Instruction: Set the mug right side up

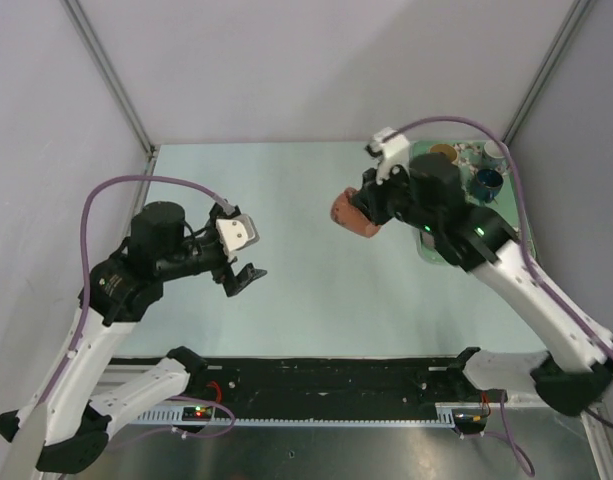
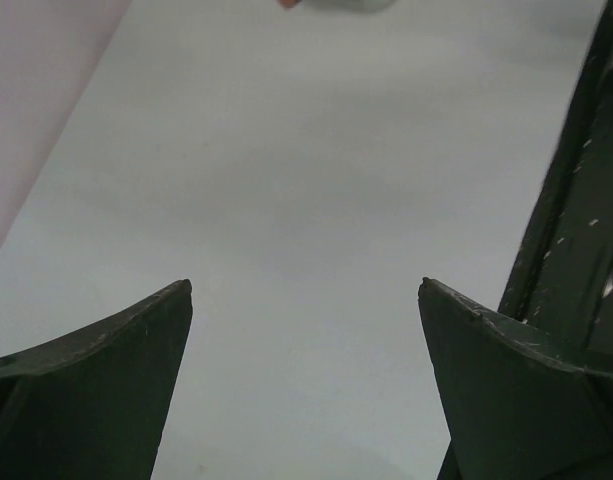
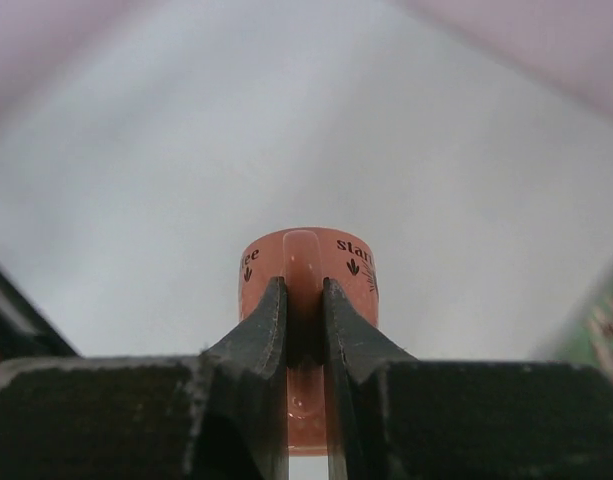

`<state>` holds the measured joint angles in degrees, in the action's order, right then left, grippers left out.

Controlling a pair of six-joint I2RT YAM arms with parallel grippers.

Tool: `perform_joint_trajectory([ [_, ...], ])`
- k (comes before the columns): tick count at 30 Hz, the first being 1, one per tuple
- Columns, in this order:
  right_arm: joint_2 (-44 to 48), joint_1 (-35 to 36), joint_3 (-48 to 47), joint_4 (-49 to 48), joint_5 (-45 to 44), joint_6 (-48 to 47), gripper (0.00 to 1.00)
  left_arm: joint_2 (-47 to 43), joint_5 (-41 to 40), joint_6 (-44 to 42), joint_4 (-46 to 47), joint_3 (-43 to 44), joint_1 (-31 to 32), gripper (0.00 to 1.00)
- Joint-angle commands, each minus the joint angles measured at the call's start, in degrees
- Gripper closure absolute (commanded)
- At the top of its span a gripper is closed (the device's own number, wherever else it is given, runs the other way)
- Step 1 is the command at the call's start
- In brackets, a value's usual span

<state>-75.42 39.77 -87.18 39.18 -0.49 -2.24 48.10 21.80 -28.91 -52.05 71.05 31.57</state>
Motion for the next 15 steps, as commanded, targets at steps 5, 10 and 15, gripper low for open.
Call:
perform_joint_trajectory([
  [5, 12.93, 12.02, 8.50, -35.99, 3.26, 11.54, 1.00, 5.26, 19.65, 12.11, 15.00, 9.54, -0.21, 0.02],
  [10, 13.50, 18.01, 8.60, -44.19, 2.04, 9.96, 1.00, 6.71, 27.99, 15.80, 21.91, 11.60, -0.14, 0.02],
  [15, 12.93, 20.25, 8.41, -48.92, 2.80, 9.21, 1.00, 7.08, 31.04, 18.11, 24.57, 11.60, 0.11, 0.18],
])
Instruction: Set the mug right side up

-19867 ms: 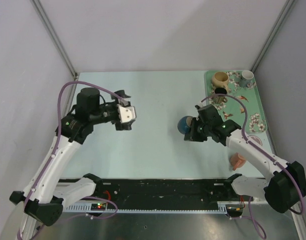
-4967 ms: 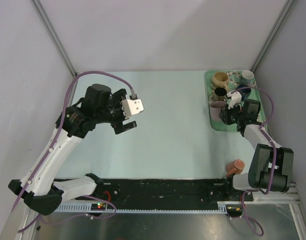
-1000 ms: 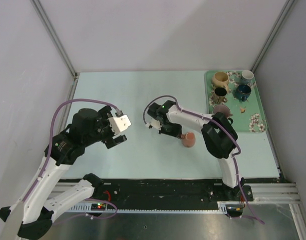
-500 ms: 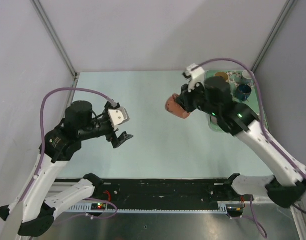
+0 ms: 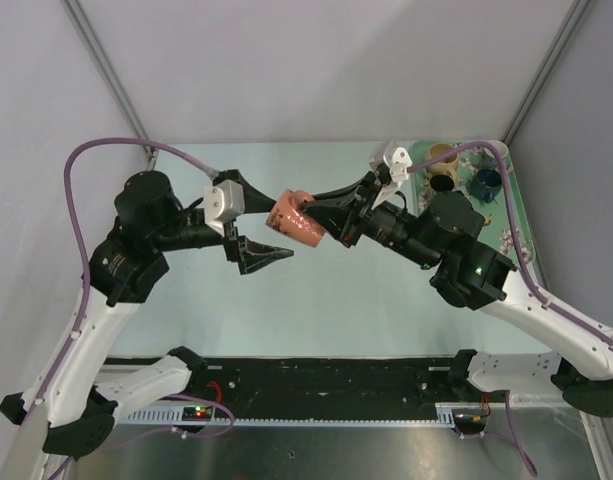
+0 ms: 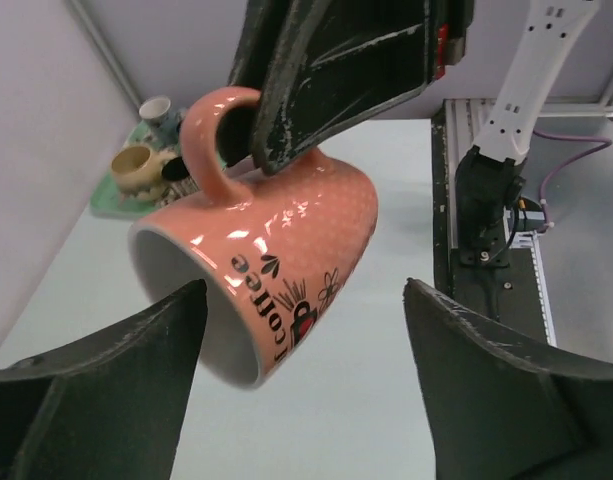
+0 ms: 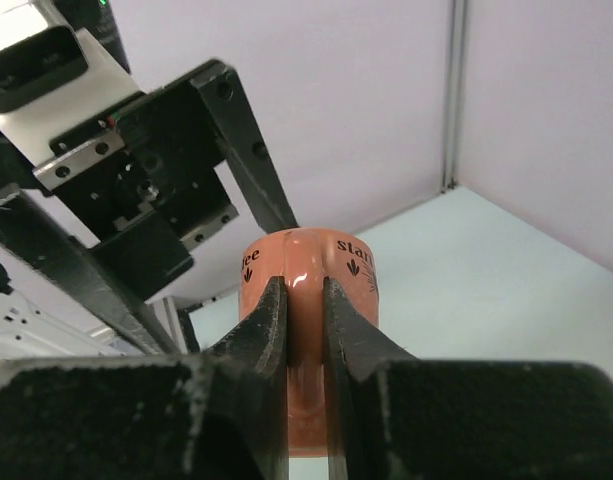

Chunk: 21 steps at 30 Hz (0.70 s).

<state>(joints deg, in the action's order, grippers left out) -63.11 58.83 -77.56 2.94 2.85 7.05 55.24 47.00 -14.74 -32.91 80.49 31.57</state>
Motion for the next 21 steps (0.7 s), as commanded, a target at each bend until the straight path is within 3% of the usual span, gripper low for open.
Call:
perform_joint_trajectory([
  [1, 0.40, 1.37, -1.29, -13.13, -0.51, -0.18, 1.00, -0.14, 6.09, 4.03, 5.72, 1.97, 0.09, 0.24],
  [3, -0.11, 1.49, -1.37, -13.75, -0.22, -0.26, 1.00, -0.20, 7.18, 4.00, 6.11, 1.43, 0.18, 0.38],
  [4, -0.41, 1.52, -1.41, -13.97, -0.09, -0.18, 1.00, -0.13, 7.73, 4.05, 6.28, 1.25, 0.26, 0.50],
  [6, -1.28, 1.48, -1.60, -13.96, 0.76, -0.15, 1.00, -0.05, 7.81, 4.58, 6.69, 0.83, 0.38, 0.84],
  [7, -1.65, 1.52, -1.70, -13.72, 1.55, -0.39, 1.00, 0.04, 7.34, 5.00, 6.79, 0.60, 0.44, 0.92],
  [11, -2.04, 1.09, -3.05, -4.70, 3.53, -5.50, 0.98, -0.42, 0.17, 3.97, 5.46, -0.35, 0.05, 0.99],
  [12, -1.63, 0.49, -3.66, -0.04, 3.42, -7.24, 0.81, -0.45, -2.15, 2.15, 4.06, -0.39, -0.07, 1.00],
  [14, -0.58, -0.82, -4.51, 8.79, 3.57, -10.57, 0.34, -0.52, -5.82, -3.83, -0.54, -0.59, -0.03, 1.00],
  [15, -0.07, -1.39, -4.96, 12.99, 4.09, -12.15, 0.17, -0.59, -7.34, -8.34, -3.72, -0.85, 0.06, 1.00],
  [17, 0.58, -2.81, -7.36, 23.32, 6.09, -15.90, 0.05, -0.58, -11.84, -17.07, -9.78, -1.23, 0.64, 1.00],
  [21, -2.61, -4.22, -17.12, 44.21, 4.83, -19.42, 0.01, 0.22, -22.16, -35.53, -22.24, -1.25, 3.35, 1.00],
])
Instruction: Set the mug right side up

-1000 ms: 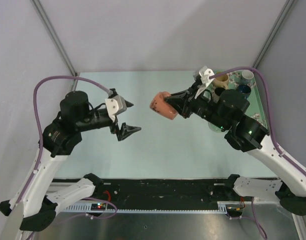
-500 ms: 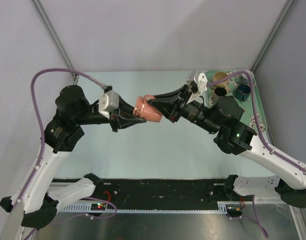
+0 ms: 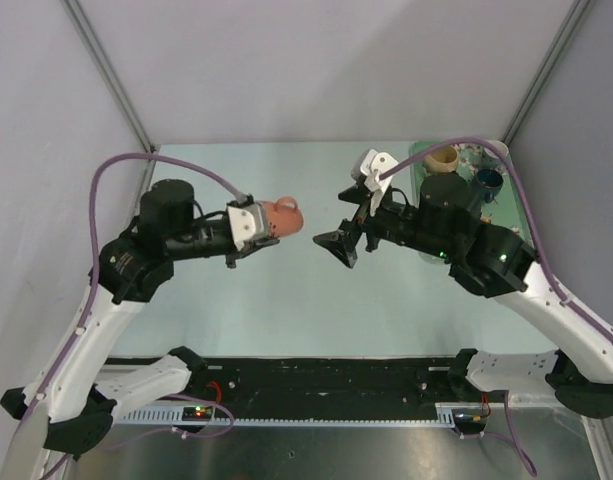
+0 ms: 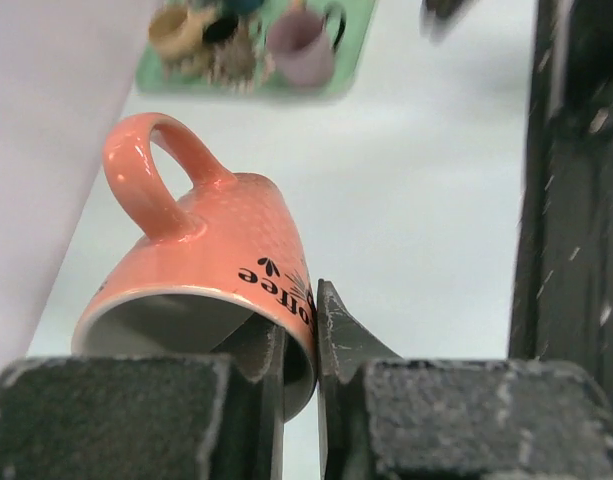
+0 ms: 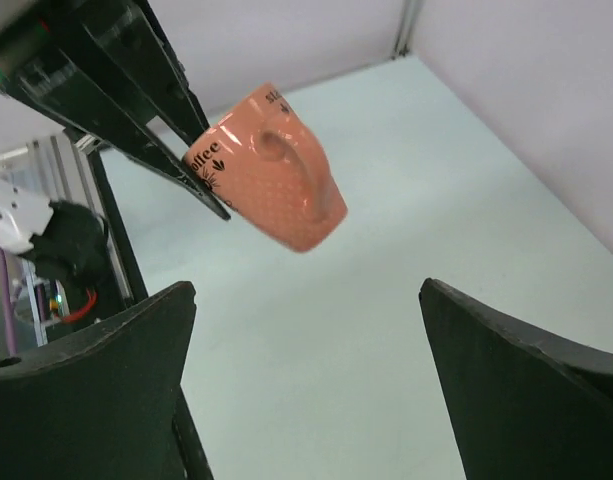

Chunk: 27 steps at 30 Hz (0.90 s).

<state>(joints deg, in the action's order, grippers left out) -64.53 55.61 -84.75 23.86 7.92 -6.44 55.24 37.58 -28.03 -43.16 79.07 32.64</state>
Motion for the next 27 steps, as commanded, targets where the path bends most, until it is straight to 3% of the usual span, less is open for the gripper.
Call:
perform_joint_trajectory([
  [1, -2.34, -1.11, -11.85, 26.26, -0.52, -6.12, 0.01, 0.57, -14.61, -25.89, -14.74, 0.32, 2.97, 1.00],
  [4, -5.46, -1.25, -14.72, 30.78, 1.08, -5.83, 0.06, 2.75, -16.19, -33.80, -24.45, 2.60, 3.93, 1.00],
  [8, -13.29, -1.52, -19.00, 34.32, 7.98, -5.81, 0.17, 7.32, -14.36, -35.17, -34.67, 8.46, 4.79, 1.00],
  [11, -18.43, -3.44, -21.92, 35.25, 15.29, -6.21, 0.19, 10.31, -12.74, -35.80, -40.64, 11.94, 5.16, 1.00],
  [17, -28.69, -4.62, -30.48, 38.32, 22.77, -5.97, 0.20, 12.06, -12.01, -35.62, -44.50, 13.07, 6.17, 1.00],
  [22, -33.09, -3.19, -33.48, 37.18, 22.03, -5.73, 0.27, 12.92, -11.67, -34.60, -46.14, 13.40, 6.52, 1.00],
  [25, -35.07, -2.17, -36.23, 38.02, 20.88, -6.81, 0.36, 13.41, -11.61, -34.25, -46.91, 13.41, 6.54, 1.00],
  [27, -37.03, -1.36, -38.73, 40.19, 20.28, -8.04, 0.50, 13.93, -11.36, -33.66, -47.32, 13.92, 6.55, 1.00],
])
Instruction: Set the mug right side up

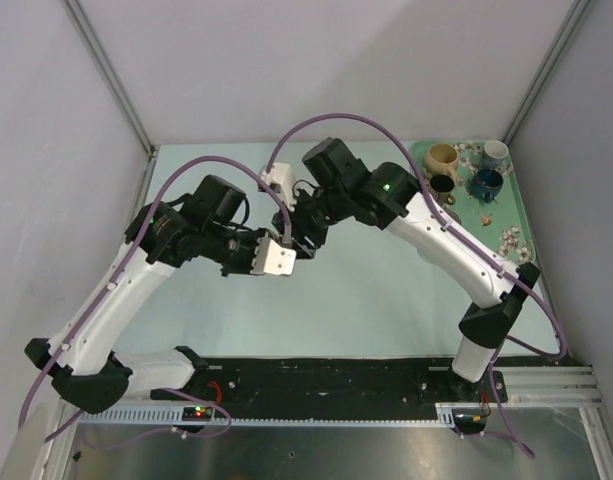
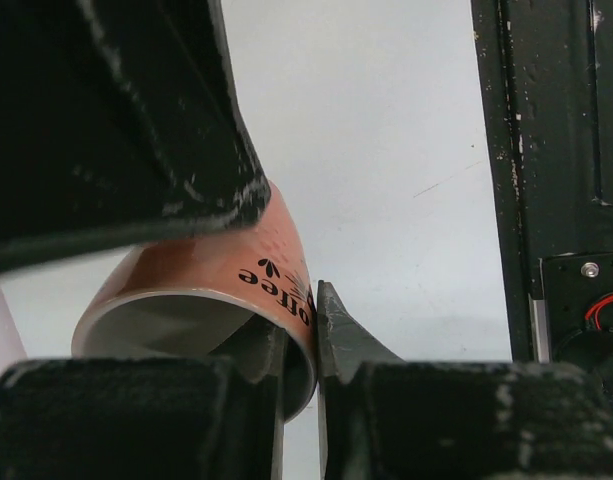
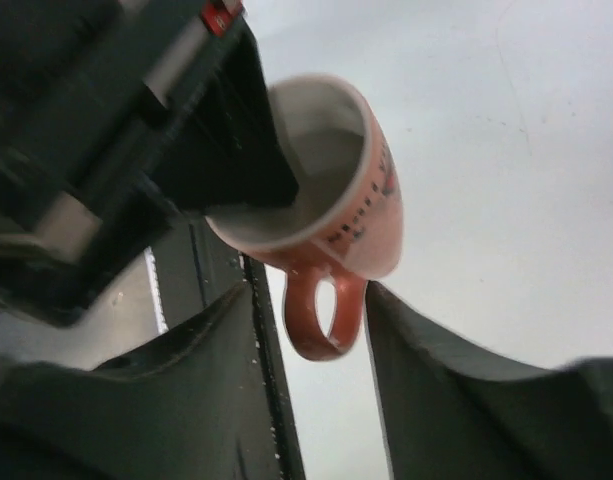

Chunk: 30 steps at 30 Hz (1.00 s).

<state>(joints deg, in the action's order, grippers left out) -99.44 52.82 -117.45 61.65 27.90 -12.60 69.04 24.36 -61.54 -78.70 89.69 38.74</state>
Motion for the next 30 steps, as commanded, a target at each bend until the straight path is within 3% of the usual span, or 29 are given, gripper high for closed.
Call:
perform_joint_trajectory([
  [1, -3.07, 1.82, -7.22, 4.30, 0.09, -2.55, 0.58, 0.49, 2.11, 0.15, -12.07, 3.70, 0.46, 1.00],
  [3, -5.38, 2.41, -10.27, 7.73, 0.34, -4.17, 0.69, 0.86, 2.67, 0.80, -12.46, 4.36, 0.50, 1.00],
  [5, -7.38, 2.65, -12.48, 10.80, 0.87, -5.24, 0.71, 0.89, 3.23, 1.35, -12.63, 4.93, 0.51, 1.00],
  [10, -8.51, 2.57, -13.52, 16.01, 0.33, -7.86, 0.54, 0.53, 2.83, 1.50, -13.03, 5.16, 0.50, 1.00],
  [16, -8.62, 3.26, -14.09, 15.91, -1.51, -8.01, 0.55, 0.86, 3.36, 1.56, -13.15, 5.55, 0.46, 1.00],
  [18, -8.61, 3.61, -13.94, 14.91, -2.36, -7.65, 0.65, 0.97, 3.53, 1.79, -13.15, 5.91, 0.50, 1.00],
  [20, -8.54, 3.85, -13.37, 13.81, -3.67, -7.25, 0.89, 0.89, 3.64, 1.95, -13.15, 6.10, 0.47, 1.00],
  [23, -6.88, 4.18, -9.90, 10.99, -7.89, -6.49, 0.99, 0.78, 3.52, 2.42, -12.92, 6.51, 0.49, 1.00],
  [25, -4.38, 3.71, -5.62, 7.80, -11.67, -5.44, 1.00, 0.47, 2.82, 3.71, -12.06, 6.98, 0.44, 0.80],
  [28, 1.21, 1.38, 3.63, 0.79, -14.46, -2.97, 1.00, -0.79, 0.04, 7.06, -7.90, 7.09, 0.38, 0.23],
  [30, 5.47, -0.22, 9.80, -3.85, -15.55, -1.73, 1.00, -1.74, -1.80, 10.19, -4.41, 6.86, 0.35, 0.06],
])
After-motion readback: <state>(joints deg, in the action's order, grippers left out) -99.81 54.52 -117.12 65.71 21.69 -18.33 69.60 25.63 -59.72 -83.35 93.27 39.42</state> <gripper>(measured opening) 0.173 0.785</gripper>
